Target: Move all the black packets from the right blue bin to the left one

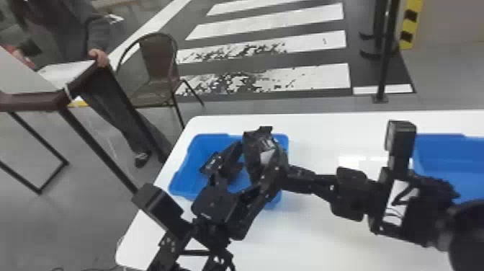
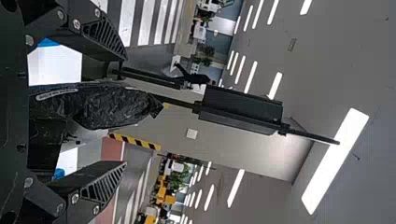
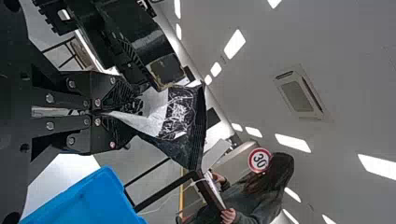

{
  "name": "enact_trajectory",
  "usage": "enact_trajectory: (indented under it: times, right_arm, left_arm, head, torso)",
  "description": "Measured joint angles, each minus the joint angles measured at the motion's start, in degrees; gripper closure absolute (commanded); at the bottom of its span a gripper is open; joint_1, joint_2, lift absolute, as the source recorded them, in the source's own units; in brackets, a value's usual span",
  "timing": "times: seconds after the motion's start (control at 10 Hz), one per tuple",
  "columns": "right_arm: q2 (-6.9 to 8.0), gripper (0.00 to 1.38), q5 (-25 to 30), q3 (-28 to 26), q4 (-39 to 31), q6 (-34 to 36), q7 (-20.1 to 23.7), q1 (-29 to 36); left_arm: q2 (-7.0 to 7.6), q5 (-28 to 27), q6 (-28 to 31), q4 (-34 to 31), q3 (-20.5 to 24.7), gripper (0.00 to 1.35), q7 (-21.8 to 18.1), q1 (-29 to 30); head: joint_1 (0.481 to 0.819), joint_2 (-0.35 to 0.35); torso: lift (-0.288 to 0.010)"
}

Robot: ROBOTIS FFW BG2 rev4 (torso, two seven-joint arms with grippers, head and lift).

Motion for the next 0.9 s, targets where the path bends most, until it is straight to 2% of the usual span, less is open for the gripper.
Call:
enact_trajectory:
  times: [0.3, 0.6, 0.7, 0.8, 0.9]
  right_arm:
    - [-0.05, 1.11, -1.2, -0.1, 0.5, -1.6, -0.8, -0.3]
    - [0.06, 1.07, -1.4, -0.2, 0.9, -2.3, -1.0, -1.2]
    - [0.11, 0.72, -1.4, -0.2, 1.0, -2.3, -1.4, -1.4]
    - [0.16, 0.29, -2.0, -0.2, 1.2, -2.3, -1.9, -1.3]
    - [0.20, 0.02, -2.5, -0.7, 1.4, -2.4, -2.1, -1.2]
  left_arm:
    - [0.00, -3.4, 7.2, -4.4, 1.4, 1.22, 1.0, 0.7]
    - [0.09, -5.4, 8.0, -5.6, 1.6, 1.22, 1.1, 0.8]
    - [0.09, -5.5, 7.6, -5.6, 1.6, 1.22, 1.2, 0.9]
    - [0.07, -5.5, 6.6, -5.6, 1.7, 1.22, 1.7, 1.2]
    - [0.01, -5.5, 5.3, -5.6, 1.8, 1.22, 2.4, 1.6]
  head:
    - [0.695, 0.350]
    - [0.695, 0.350]
    - [0.695, 0.350]
    - [0.695, 0.350]
    - [0.695, 0.350]
  torso:
    - [-0.140]
    - [-0.140]
    - [-0.140]
    - [-0.140]
    - [-0.140]
